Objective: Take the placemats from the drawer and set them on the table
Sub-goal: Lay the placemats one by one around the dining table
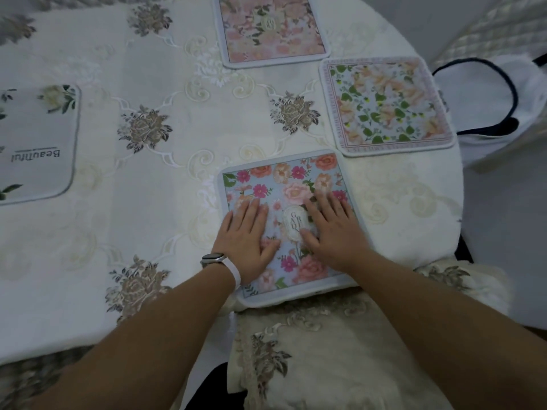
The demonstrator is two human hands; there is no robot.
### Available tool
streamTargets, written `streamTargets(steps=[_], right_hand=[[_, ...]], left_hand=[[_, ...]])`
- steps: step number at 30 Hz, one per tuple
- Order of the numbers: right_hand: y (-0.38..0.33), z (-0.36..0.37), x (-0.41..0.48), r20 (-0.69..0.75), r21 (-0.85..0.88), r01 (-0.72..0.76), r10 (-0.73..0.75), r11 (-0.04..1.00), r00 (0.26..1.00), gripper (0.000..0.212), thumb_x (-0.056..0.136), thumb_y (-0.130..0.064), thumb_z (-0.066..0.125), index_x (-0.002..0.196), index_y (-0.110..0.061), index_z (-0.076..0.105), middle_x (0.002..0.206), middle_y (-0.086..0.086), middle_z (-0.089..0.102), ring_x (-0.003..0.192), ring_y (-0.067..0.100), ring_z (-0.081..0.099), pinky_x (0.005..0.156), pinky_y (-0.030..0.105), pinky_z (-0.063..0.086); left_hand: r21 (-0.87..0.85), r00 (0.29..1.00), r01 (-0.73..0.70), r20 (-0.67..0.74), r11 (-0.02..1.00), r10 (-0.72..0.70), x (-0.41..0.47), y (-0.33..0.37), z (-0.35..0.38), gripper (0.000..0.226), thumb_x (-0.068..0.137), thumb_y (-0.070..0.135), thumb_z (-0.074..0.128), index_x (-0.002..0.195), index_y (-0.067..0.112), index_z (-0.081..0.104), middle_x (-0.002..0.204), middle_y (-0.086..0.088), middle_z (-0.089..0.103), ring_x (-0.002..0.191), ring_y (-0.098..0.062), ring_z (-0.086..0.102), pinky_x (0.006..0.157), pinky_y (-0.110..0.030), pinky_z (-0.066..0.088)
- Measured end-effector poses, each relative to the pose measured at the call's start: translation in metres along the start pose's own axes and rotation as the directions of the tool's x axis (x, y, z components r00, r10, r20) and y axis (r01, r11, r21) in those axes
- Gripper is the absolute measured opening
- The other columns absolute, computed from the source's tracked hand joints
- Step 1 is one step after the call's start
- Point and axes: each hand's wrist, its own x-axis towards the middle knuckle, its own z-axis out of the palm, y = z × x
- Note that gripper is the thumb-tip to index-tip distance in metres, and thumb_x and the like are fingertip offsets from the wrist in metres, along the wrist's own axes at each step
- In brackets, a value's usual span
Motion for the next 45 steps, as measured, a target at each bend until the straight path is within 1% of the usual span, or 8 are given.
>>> streamTargets(steps=[7,11,15,24,33,38,42,45], right_hand=[[0.043,-0.012,-0.027,0.055,0.01,-0.017,0.017,1.0,0.998,0.078,0.09,-0.063,0.012,0.157,-0.022,0.01,0.164,0.005,-0.003,0.151,0.026,-0.002,0.12,0.04,-0.003],[0.019,-0.007,-0.04,0.007,-0.038,0.282,-0.281,0.959,0.96,0.063,0.097,-0.056,0.03,0.147,-0.019,0.042,0.158,0.011,0.032,0.147,0.03,0.024,0.117,0.052,0.025],[-0.008,0.009,-0.042,0.043,-0.056,0.425,-0.423,0.903,0.905,0.062,0.097,-0.052,0.037,0.148,-0.018,0.04,0.158,0.011,0.03,0.147,0.031,0.023,0.118,0.053,0.022],[0.031,0.002,-0.042,0.052,-0.07,0.429,-0.427,0.9,0.903,0.063,0.098,-0.062,0.026,0.153,-0.03,0.029,0.161,0.006,0.023,0.149,0.029,0.019,0.12,0.051,0.017],[0.09,-0.023,-0.043,0.112,-0.043,0.34,-0.334,0.939,0.936,0.07,0.098,-0.058,0.024,0.156,-0.02,0.017,0.163,0.001,0.012,0.151,0.024,0.01,0.12,0.039,0.007],[0.093,-0.048,-0.034,0.022,0.004,0.31,-0.31,0.951,0.95,0.051,0.088,-0.036,0.044,0.129,-0.009,0.06,0.132,0.013,0.058,0.117,0.032,0.056,0.105,0.044,0.042],[0.069,-0.07,-0.028,-0.073,0.078,0.383,-0.378,0.921,0.923,0.03,0.085,-0.023,0.059,0.111,-0.012,0.066,0.104,0.006,0.065,0.092,0.026,0.06,0.087,0.041,0.051],[0.034,-0.083,-0.029,-0.072,0.122,0.454,-0.448,0.883,0.891,0.033,0.088,-0.024,0.053,0.115,-0.011,0.066,0.108,0.005,0.065,0.097,0.025,0.059,0.09,0.04,0.049]], left_hand=[[-0.043,0.981,0.193,0.008,0.98,-0.193,-0.034,0.0,0.004,0.075,0.092,0.063,0.006,0.153,0.022,-0.009,0.159,0.003,-0.015,0.147,-0.016,-0.013,0.117,-0.04,-0.005],[-0.038,0.999,0.049,-0.007,0.998,-0.049,-0.038,0.028,-0.001,0.071,0.093,0.057,0.025,0.153,0.018,0.02,0.16,-0.003,0.016,0.147,-0.026,0.013,0.118,-0.045,0.011],[0.001,0.999,-0.054,-0.002,0.999,0.054,-0.035,0.057,0.012,0.065,0.095,0.047,0.034,0.15,0.013,0.029,0.156,-0.007,0.028,0.144,-0.025,0.024,0.113,-0.05,0.027],[0.076,0.999,0.027,0.034,0.997,-0.029,-0.042,0.054,0.02,0.072,0.095,0.065,0.019,0.153,0.024,0.008,0.161,-0.001,0.004,0.148,-0.021,0.004,0.116,-0.047,0.007],[0.079,0.941,0.306,0.124,0.949,-0.314,-0.068,0.032,-0.009,0.077,0.089,0.07,0.02,0.153,0.029,0.006,0.162,0.002,-0.001,0.147,-0.022,0.008,0.116,-0.045,0.016],[0.09,0.936,0.335,0.079,0.938,-0.342,-0.085,0.032,-0.037,0.046,0.093,0.047,0.038,0.132,0.024,0.044,0.139,-0.002,0.048,0.123,-0.025,0.047,0.095,-0.037,0.042],[-0.029,0.915,0.404,-0.017,0.914,-0.404,-0.107,0.039,-0.053,0.056,0.088,0.045,0.045,0.136,0.015,0.052,0.136,-0.008,0.054,0.12,-0.03,0.052,0.093,-0.042,0.046],[-0.078,0.905,0.392,-0.145,0.917,-0.399,-0.129,0.037,-0.063,0.058,0.083,0.046,0.043,0.126,0.013,0.061,0.124,-0.009,0.064,0.109,-0.031,0.061,0.085,-0.043,0.052]])
